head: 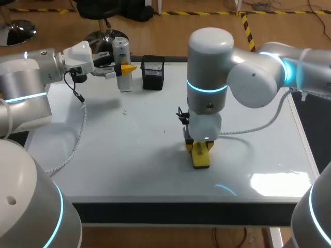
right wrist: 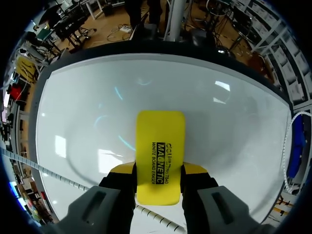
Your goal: Pick up the inspection probe, press it on each red-marked spot on the whiteboard one by one, put down the probe, pick up the eraser, and wipe off all the red marks.
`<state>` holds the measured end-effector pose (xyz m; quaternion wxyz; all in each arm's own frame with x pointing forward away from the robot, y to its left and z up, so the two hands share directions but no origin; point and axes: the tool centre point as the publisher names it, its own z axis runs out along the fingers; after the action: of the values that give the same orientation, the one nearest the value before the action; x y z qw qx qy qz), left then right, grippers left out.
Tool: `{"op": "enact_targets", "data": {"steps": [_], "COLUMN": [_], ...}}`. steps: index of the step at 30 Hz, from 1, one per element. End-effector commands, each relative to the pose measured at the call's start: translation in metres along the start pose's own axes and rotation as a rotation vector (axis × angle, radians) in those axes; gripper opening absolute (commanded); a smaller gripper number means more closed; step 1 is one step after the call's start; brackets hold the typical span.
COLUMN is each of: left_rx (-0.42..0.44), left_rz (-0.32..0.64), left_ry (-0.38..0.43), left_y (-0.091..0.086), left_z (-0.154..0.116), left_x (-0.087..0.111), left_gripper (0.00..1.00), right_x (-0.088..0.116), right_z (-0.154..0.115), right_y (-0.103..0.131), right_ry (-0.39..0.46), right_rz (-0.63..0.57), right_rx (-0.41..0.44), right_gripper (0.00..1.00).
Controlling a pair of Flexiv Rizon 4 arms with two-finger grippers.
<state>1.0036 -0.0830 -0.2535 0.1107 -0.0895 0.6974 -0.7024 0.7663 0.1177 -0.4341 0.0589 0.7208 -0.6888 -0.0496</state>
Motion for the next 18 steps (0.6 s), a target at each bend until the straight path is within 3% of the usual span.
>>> {"op": "enact_targets", "data": {"steps": [1,18], "left_rx": [0.002,0.002], "left_rz": [0.002,0.002], "left_ry": [-0.002,-0.002], "left_y": [0.000,0.000], "left_z": [0.001,0.001], "left_x": [0.000,0.000], "left_gripper": [0.00,0.00], "right_x": [0.012,0.027], "right_z": [0.041,0.040], "right_y": [0.001,0.001], "right_ry": [-0.001,0.003], "right_rz": [0.000,0.031], "right_rx": [0.003,-0.009], "right_gripper": [0.00,0.00]}}
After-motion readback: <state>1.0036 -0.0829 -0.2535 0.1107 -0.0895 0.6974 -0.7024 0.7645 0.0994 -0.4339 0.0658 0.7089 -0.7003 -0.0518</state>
